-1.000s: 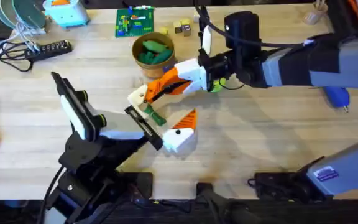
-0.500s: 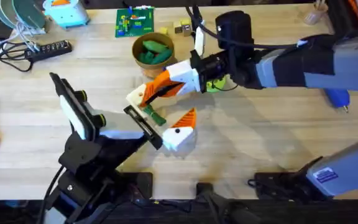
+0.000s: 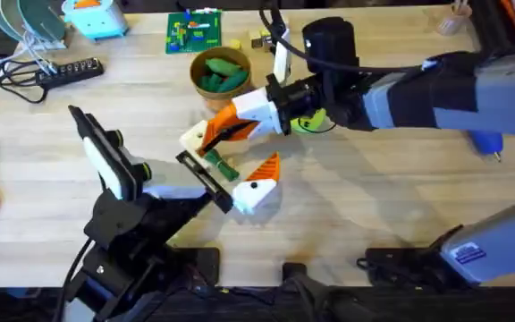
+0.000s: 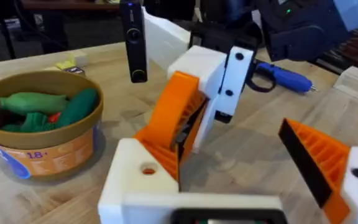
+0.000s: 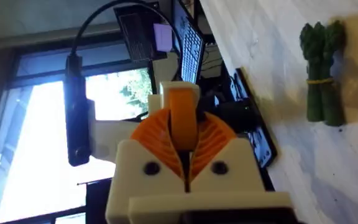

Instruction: Pick up the gripper from the table and insert it into the empty holder that is missing its gripper. Then pick up a screw, insert it into the mounting hole, and use the screwdriver to tighten it. Finally, clean up the table by picking up the vegetable and placing it into the bucket.

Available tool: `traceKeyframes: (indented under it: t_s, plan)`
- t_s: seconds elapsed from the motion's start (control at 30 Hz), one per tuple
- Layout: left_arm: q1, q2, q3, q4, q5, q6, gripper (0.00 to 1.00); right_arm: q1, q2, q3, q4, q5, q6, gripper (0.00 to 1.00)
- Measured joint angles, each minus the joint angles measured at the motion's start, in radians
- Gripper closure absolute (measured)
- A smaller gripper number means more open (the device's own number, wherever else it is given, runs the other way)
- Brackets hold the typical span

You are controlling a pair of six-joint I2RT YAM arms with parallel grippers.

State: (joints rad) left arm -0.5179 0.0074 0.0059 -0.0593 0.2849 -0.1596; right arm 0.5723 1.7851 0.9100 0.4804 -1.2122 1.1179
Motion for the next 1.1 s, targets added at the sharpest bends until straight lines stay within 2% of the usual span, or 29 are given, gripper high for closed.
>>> traceKeyframes:
  t_s: [0.33,0.47,0.7,0.87,1.03,1.1]
  plan:
    - [0.005,0.0,0.0,-0.001,-0.018,-0.006,0.008,0.01,0.0,0.004,0.005,0.035,0.0,0.99]
    - [0.004,0.0,0.0,-0.001,-0.017,-0.006,0.008,0.008,0.0,0.006,0.006,0.037,-0.001,0.806]
    - [-0.005,0.0,0.0,0.003,0.032,-0.005,0.008,-0.016,0.0,0.006,0.025,0.032,-0.009,0.583]
    - [-0.005,0.0,0.0,0.003,0.037,-0.004,0.008,-0.035,0.0,0.006,0.068,-0.002,-0.019,0.338]
    - [-0.005,0.0,0.0,0.003,0.038,-0.003,0.008,-0.049,0.0,0.006,0.073,-0.016,-0.019,0.185]
    - [-0.005,0.0,0.0,0.003,0.038,-0.002,0.008,-0.055,0.0,0.006,0.073,-0.015,-0.023,0.072]
